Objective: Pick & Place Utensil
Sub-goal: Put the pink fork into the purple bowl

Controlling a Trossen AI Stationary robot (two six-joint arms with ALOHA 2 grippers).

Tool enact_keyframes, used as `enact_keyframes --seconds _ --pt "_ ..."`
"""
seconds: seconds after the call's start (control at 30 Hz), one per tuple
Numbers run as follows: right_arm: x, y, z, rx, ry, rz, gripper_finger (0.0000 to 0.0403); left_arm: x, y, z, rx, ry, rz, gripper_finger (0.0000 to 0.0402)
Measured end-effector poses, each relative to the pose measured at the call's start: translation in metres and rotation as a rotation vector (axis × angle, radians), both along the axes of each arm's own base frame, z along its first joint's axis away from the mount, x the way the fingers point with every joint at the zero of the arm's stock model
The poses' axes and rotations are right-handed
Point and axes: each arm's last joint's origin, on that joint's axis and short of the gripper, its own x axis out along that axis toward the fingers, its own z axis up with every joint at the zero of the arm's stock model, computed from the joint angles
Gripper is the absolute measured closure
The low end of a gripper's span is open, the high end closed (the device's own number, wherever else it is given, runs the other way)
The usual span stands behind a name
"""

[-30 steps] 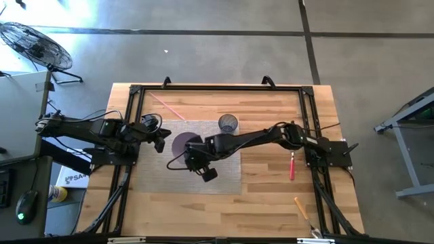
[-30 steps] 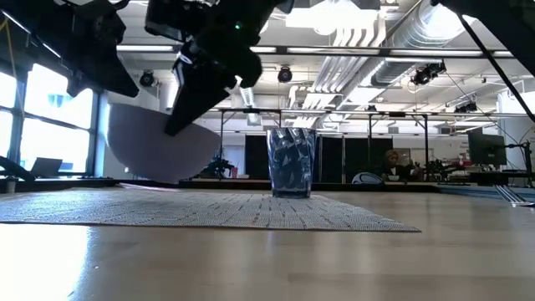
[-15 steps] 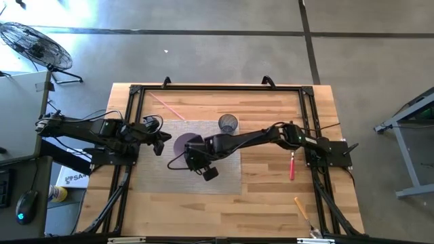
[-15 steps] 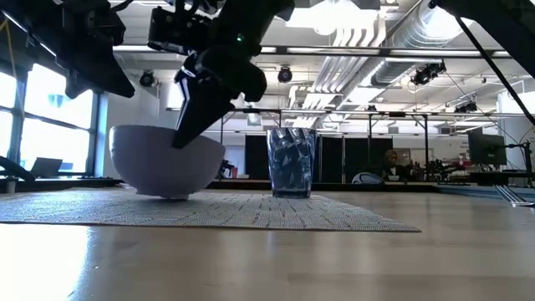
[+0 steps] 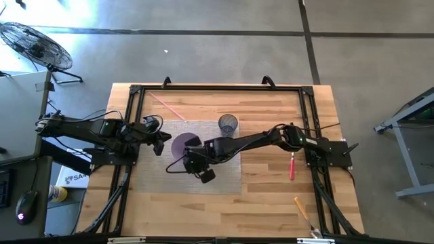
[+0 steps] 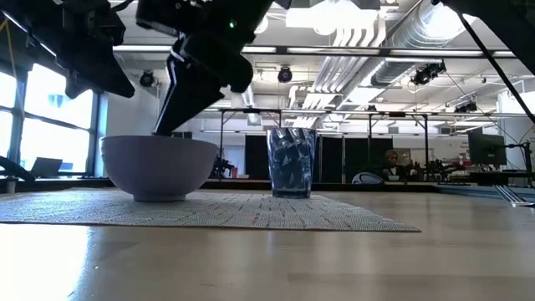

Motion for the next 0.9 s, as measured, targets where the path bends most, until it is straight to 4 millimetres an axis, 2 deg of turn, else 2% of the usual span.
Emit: enact_keyframes --seconds 0.1,0.23,0.33,0.5,0.63,0.9 --pt "-0.001 0.012 0.012 -0.028 -0.026 -0.003 0.024 0.0 0.0 0.0 -0.003 0.003 -0.004 0.0367" --pt "-0.012 0.033 0.039 -0.083 0.0 -0.043 0.0208 -0.001 -0.001 -0.001 -0.019 0.017 -0.028 0.0367" --pt "-0.027 0.049 0.059 -0.082 0.065 -0.05 0.0193 0.0 -0.002 -0.001 -0.042 0.015 -0.046 0.0367" --pt "-0.061 0.065 0.073 -0.019 0.17 -0.171 0.0187 -0.001 -0.002 -0.002 -0.057 0.017 -0.054 0.0367" --pt "-0.091 0.06 0.069 -0.031 0.317 -0.433 0.0191 -0.001 -0.002 -0.002 -0.057 0.017 -0.054 0.0367" --pt "-0.151 0.054 0.03 -0.077 0.558 -0.799 0.0205 0.0 -0.002 -0.001 -0.056 0.016 -0.054 0.0367"
